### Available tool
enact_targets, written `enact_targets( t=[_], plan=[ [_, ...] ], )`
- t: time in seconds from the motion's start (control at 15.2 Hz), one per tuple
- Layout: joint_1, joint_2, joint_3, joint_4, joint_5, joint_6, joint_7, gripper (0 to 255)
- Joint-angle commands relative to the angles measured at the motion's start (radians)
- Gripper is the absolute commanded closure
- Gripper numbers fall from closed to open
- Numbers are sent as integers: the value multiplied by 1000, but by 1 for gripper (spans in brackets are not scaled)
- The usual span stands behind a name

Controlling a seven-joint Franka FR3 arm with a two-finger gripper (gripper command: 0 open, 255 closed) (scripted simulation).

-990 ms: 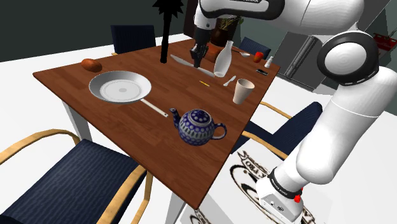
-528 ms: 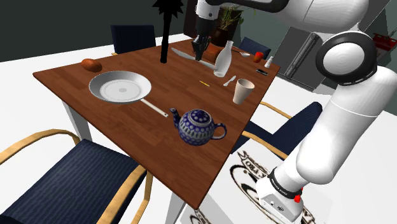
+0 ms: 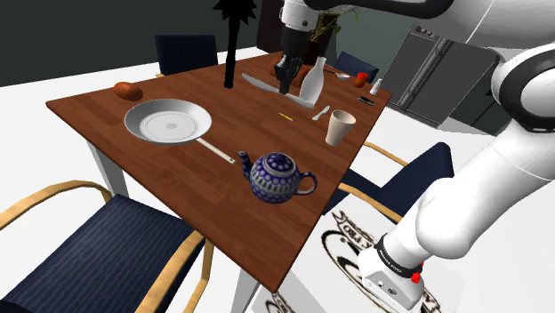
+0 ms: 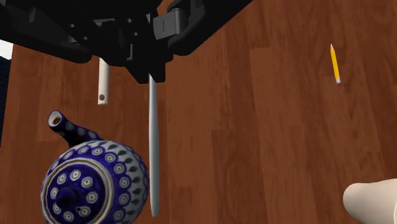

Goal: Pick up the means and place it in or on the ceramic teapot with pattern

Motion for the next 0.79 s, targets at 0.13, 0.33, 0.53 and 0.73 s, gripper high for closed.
enact_targets(
  t=[0.13,0.33,0.53,0.73],
  plan=[
    [31,-117,34,-122,16,5,63,255],
    [53,-197,62,-195,33,1,110,255],
    [77,-270,93,-257,54,-9,159,255],
    [102,-338,126,-308,79,-22,210,255]
  ],
)
